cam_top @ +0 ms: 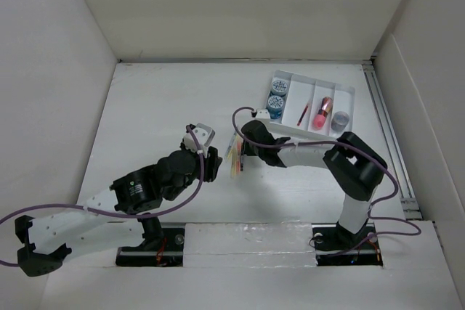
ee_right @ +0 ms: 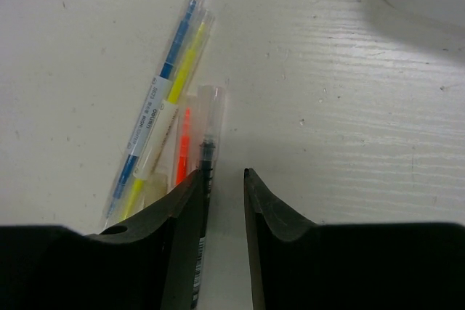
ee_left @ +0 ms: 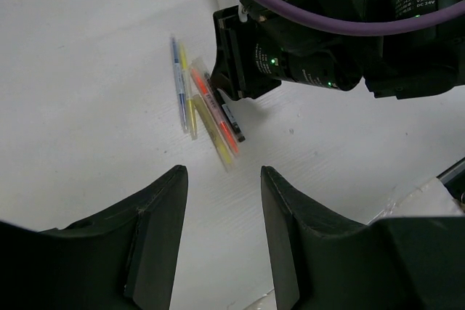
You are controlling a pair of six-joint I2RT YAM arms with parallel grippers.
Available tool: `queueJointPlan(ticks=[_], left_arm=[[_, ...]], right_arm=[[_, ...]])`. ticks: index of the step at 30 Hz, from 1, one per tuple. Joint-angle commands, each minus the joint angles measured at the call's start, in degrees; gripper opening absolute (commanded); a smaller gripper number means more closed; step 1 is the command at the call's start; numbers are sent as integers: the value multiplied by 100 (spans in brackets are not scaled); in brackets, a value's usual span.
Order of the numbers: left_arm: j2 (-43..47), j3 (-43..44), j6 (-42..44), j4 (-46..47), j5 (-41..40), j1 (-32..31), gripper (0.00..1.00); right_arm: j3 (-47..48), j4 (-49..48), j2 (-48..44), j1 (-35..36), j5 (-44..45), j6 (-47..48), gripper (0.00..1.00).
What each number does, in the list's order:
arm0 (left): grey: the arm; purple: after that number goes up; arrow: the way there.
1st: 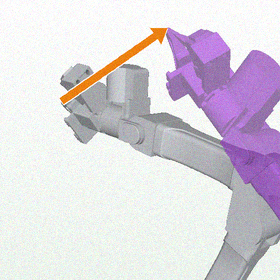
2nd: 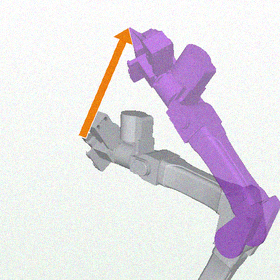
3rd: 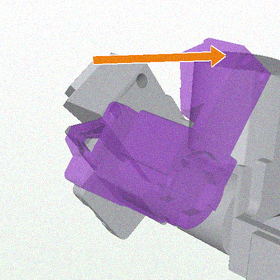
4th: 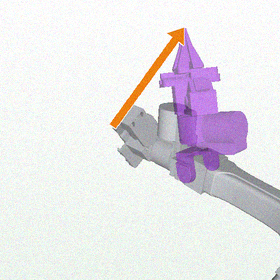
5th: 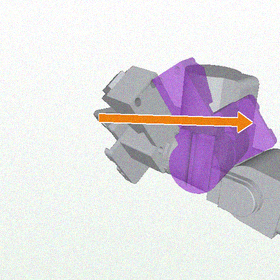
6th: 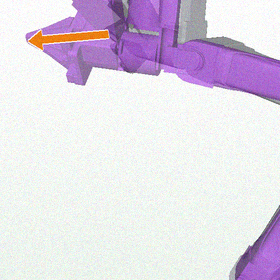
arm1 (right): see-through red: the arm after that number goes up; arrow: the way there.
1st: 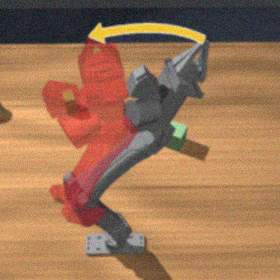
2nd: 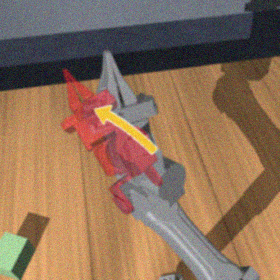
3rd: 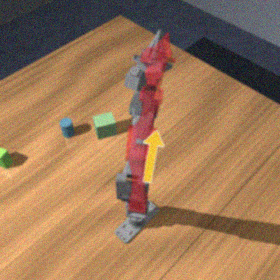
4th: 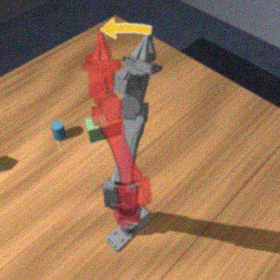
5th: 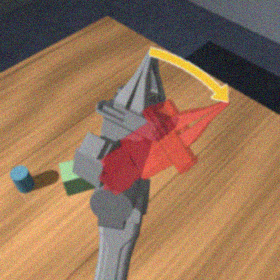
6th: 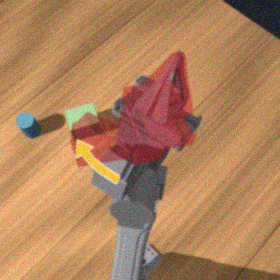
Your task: Organize the desk
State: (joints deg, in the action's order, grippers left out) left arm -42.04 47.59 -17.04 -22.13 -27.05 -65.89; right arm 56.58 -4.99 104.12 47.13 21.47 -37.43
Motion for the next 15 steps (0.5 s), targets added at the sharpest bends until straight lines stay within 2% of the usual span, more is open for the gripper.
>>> queueJointPlan(ticks=[1, 15], left_arm=[[12, -13, -1, 112, -64, 6, 41], [38, -5, 16, 121, 50, 6, 41]], right_arm=[[248, 16, 65, 68, 111, 17, 34], [644, 464, 495, 121, 401, 25, 30]])
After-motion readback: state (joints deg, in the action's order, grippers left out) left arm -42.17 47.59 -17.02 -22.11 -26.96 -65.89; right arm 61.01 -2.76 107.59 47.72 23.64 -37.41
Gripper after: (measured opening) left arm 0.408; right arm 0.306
